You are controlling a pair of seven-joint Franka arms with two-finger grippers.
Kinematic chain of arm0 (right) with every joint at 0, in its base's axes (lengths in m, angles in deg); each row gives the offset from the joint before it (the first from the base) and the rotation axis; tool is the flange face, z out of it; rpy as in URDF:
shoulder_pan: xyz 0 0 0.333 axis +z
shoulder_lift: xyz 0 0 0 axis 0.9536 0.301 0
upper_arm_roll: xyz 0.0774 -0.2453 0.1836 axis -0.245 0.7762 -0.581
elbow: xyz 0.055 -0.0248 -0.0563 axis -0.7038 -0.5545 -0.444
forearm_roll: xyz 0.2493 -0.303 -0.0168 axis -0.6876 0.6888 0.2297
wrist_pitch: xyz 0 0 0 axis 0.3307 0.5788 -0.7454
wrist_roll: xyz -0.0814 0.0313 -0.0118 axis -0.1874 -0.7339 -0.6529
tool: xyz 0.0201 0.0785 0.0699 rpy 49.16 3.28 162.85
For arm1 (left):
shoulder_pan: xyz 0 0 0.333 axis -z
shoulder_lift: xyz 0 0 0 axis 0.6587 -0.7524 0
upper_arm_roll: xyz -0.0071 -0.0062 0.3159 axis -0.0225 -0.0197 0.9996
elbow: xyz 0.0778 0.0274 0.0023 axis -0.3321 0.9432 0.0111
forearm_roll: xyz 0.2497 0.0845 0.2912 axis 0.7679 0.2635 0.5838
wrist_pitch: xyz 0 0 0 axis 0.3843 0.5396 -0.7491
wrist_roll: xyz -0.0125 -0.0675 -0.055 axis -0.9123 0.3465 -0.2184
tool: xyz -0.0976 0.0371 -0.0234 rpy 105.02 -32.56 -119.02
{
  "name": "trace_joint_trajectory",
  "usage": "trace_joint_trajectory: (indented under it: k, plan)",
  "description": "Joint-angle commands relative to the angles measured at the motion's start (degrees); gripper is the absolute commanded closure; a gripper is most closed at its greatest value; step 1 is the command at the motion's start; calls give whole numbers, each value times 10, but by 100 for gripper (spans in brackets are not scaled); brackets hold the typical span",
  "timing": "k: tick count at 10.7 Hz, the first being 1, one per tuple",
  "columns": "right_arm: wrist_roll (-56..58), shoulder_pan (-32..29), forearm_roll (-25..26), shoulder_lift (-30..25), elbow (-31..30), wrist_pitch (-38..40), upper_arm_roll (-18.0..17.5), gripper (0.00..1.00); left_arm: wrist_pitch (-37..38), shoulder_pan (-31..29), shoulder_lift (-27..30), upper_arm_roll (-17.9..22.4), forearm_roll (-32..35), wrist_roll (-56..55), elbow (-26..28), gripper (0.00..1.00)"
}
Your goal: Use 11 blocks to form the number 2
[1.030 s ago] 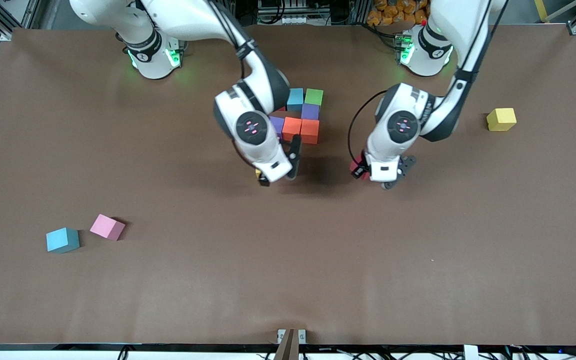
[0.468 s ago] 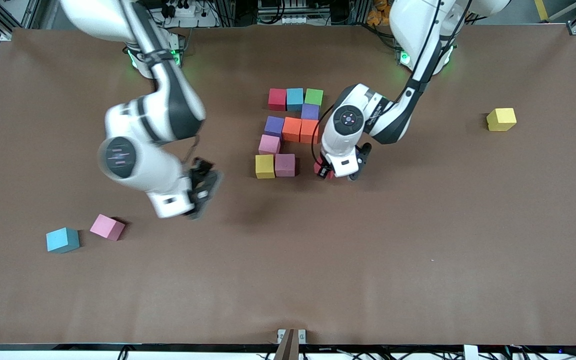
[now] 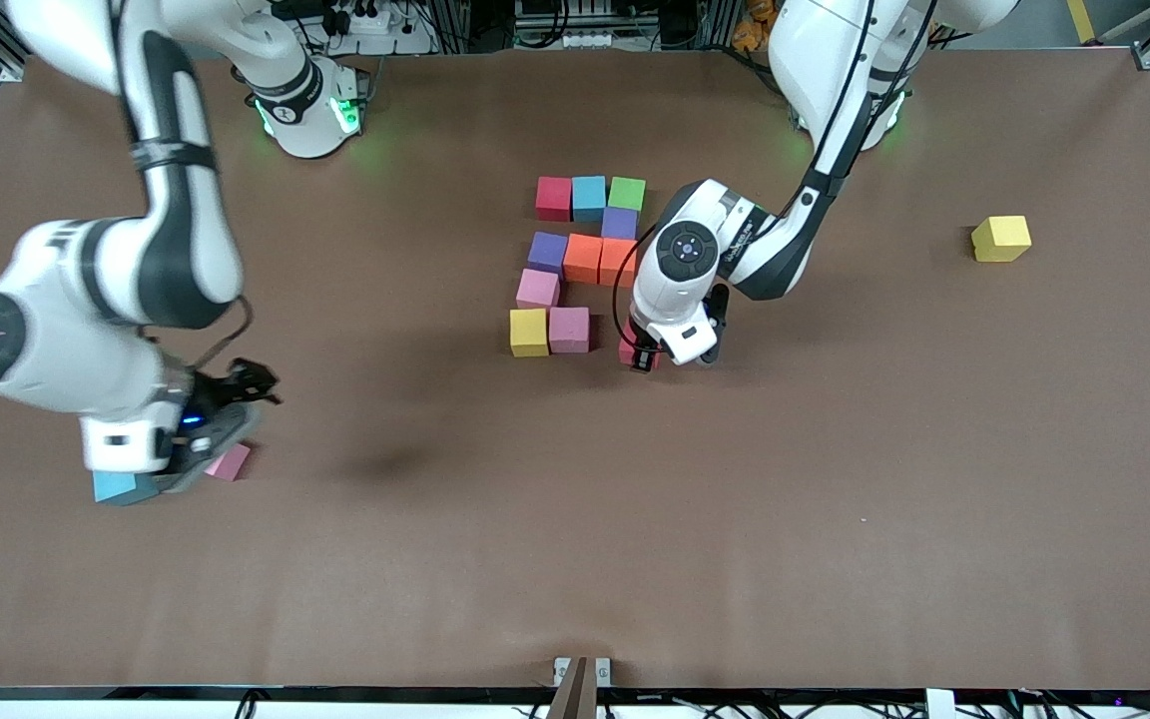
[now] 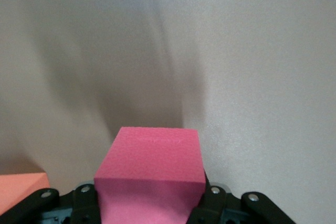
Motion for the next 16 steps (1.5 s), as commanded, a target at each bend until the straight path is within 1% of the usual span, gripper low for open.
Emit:
trace_joint_trajectory:
  k: [1,2,4,5,6,7,9,10,11,12,13,14,15,16]
  plan:
    - [-84,-83,-12,-29,-3,24,-59,0,0,16,-24,-6,-3,-55,-34,73]
    - [-121,-122,-6,-42,-3,30,-90,0,0,31,-34,-5,-3,-76,-44,73]
    - [-140,-185,15,-64,-3,55,-122,0,0,29,-52,-6,-5,-83,-58,72]
    - [-141,-218,44,-78,-3,57,-152,0,0,29,-55,-7,-9,-83,-62,72]
    - [-150,-256,65,-92,-3,57,-190,0,0,29,-55,-7,-11,-84,-63,72]
    - [-186,-286,71,-106,-4,58,-214,0,0,26,-54,-7,-11,-83,-63,72]
    - [-254,-327,91,-123,-5,75,-255,0,0,17,-54,-12,-11,-83,-63,71]
    - [-311,-348,111,-136,-5,95,-285,0,0,13,-53,-18,-12,-84,-62,71]
    - [-356,-352,124,-153,-9,111,-301,0,-1,2,-51,-21,-16,-83,-62,71]
    - [-407,-350,125,-164,-9,133,-307,0,-2,-4,-50,-30,-35,-82,-62,71]
    - [-435,-344,132,-173,-9,145,-309,0,-5,-15,-48,-38,-43,-82,-61,71]
    - [-435,-343,147,-174,-8,147,-310,0,-15,-27,-47,-53,-47,-82,-58,71]
    - [-439,-343,150,-174,-7,154,-311,0,-28,-48,-47,-76,-47,-82,-54,71]
    - [-440,-343,160,-171,-7,155,-311,0,-34,-58,-47,-89,-47,-81,-48,71]
